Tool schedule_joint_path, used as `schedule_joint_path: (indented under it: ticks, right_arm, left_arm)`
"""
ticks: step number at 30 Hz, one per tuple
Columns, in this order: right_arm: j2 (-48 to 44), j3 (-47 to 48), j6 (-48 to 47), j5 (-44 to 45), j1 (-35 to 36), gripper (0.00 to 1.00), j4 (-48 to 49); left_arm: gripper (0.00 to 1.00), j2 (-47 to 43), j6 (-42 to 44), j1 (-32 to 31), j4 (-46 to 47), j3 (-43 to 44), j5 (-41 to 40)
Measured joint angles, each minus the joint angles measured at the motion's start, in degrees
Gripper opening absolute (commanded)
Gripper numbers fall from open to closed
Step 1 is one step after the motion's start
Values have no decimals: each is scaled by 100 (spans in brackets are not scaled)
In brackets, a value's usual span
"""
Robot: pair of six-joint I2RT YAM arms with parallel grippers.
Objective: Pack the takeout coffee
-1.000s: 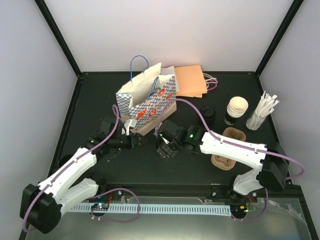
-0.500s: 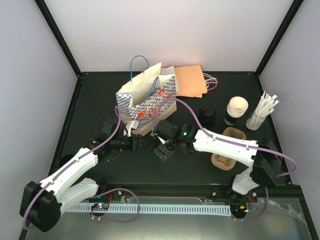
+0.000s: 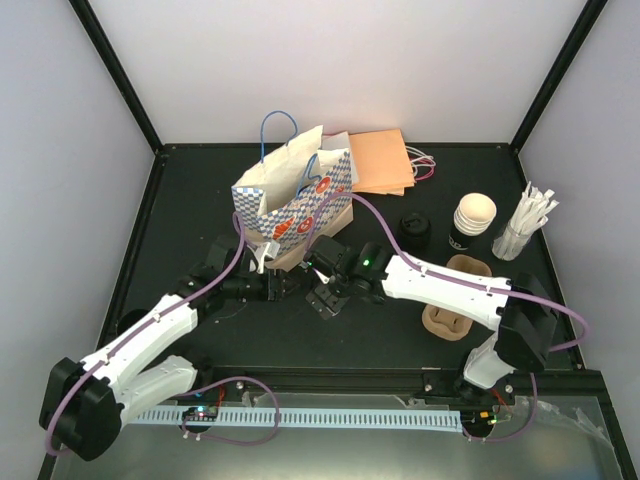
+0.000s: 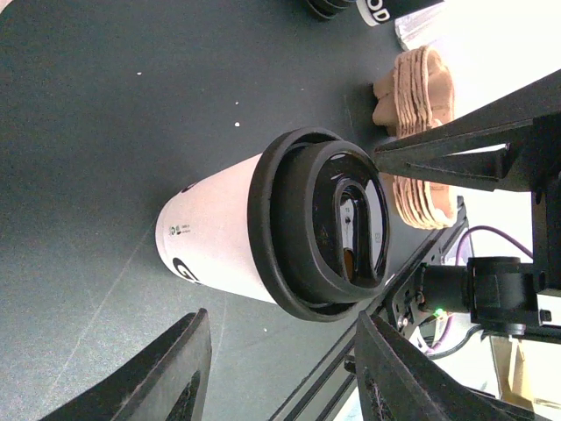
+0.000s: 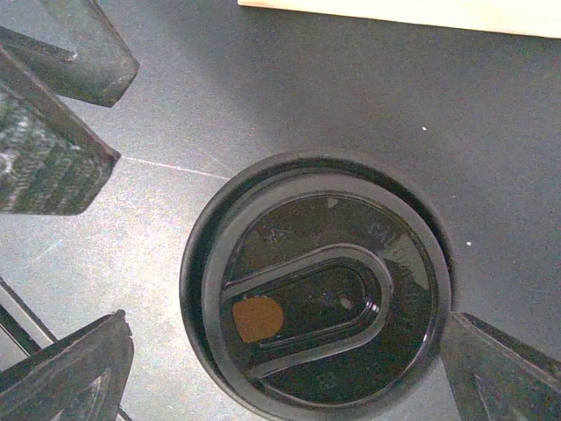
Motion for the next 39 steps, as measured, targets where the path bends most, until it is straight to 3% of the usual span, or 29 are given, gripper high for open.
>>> schedule_joint_path:
  ticks: [25,39]
  right_arm:
    - [352,208,-44,-11,-42,93,-142]
    - [389,350,-22,-111,-127,84,-199]
  left_arm:
    - [47,214,0,-11,140,0,15]
    - [44,297,-22,-15,212,0,13]
